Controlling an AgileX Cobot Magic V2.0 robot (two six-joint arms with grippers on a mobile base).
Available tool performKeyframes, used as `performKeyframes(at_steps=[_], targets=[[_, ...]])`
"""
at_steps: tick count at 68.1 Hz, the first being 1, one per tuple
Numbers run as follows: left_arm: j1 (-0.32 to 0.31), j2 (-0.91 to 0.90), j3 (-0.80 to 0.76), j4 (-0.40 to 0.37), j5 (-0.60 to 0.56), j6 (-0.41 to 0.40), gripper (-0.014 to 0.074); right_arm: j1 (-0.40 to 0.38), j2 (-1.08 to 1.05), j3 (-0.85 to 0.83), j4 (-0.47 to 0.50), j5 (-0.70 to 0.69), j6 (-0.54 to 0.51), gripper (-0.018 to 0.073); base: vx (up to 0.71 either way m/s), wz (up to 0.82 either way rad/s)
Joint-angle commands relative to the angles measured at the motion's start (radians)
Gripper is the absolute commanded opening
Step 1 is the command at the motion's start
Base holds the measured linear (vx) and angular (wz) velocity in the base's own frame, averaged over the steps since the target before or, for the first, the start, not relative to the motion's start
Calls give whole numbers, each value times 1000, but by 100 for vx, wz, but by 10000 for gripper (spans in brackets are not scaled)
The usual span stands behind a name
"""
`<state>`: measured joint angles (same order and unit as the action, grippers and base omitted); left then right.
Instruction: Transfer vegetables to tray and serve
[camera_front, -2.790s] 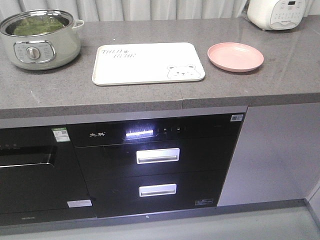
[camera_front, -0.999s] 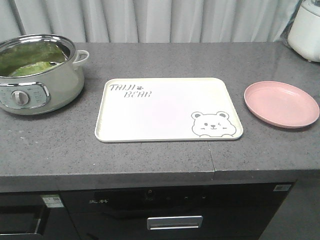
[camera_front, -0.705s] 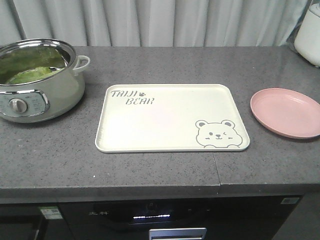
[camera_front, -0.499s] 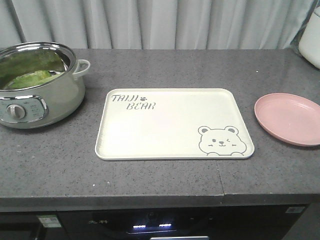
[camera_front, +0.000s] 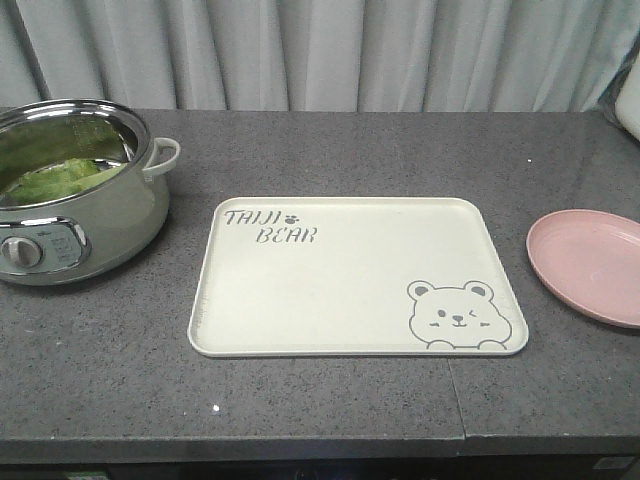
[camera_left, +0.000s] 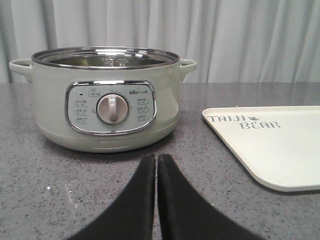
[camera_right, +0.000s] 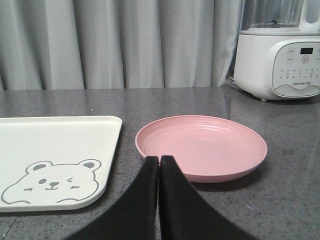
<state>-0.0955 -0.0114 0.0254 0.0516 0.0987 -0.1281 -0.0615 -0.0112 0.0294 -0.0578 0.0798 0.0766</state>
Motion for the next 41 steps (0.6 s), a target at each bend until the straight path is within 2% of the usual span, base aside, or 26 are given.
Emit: performKeyframes(at_steps=[1,41], targets=[[-2,-15,24,-9,-72,-6,-7,2,-2,8,-10,-80,-4,-5,8,1],[-2,-15,24,-9,-72,-6,-7,2,-2,8,-10,-80,-4,-5,5,-1]])
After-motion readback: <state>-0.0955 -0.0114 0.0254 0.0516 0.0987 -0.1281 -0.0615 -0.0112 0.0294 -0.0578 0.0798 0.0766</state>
